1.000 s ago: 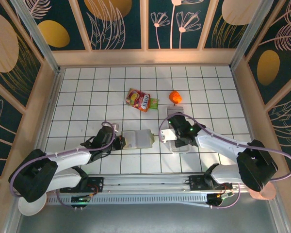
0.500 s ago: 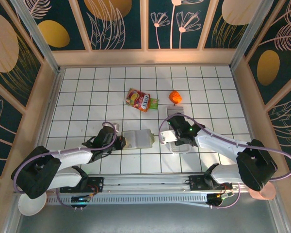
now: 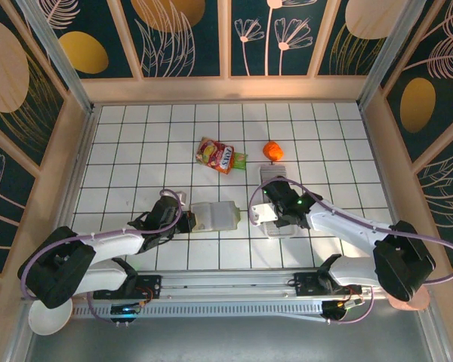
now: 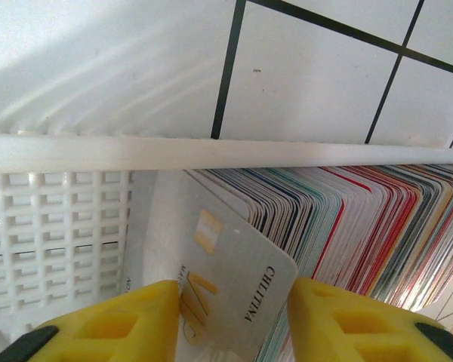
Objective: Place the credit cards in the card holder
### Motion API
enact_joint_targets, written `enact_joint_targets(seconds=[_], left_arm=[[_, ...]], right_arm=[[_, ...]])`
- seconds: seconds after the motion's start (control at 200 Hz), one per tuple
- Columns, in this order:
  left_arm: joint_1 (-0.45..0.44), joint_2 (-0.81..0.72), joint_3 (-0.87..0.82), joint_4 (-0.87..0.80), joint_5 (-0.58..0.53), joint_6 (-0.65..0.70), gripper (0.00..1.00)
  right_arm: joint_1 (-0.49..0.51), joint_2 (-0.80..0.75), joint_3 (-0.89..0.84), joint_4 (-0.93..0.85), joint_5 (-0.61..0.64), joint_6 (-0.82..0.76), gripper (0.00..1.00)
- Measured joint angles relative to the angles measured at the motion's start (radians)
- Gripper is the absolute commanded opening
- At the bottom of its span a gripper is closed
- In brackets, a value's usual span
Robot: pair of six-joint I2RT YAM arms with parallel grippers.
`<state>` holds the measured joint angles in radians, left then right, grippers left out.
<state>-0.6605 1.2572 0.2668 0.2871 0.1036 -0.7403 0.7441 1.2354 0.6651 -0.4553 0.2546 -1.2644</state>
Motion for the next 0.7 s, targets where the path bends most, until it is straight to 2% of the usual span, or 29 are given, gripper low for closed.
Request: enact_joint_targets(seconds=[0.425, 0.701], left_arm=[[0.0, -0.012, -0.002, -0.007, 0.001, 0.0, 0.0], [0.0, -0.019, -0.003, -0.018, 0.004, 0.0, 0.01]], right_arm=[[0.002, -0.026, 0.0, -0.018, -0.013, 0.008, 0.23], [0.005, -0.06, 0.0, -0.033, -0.021, 0.015, 0.17]])
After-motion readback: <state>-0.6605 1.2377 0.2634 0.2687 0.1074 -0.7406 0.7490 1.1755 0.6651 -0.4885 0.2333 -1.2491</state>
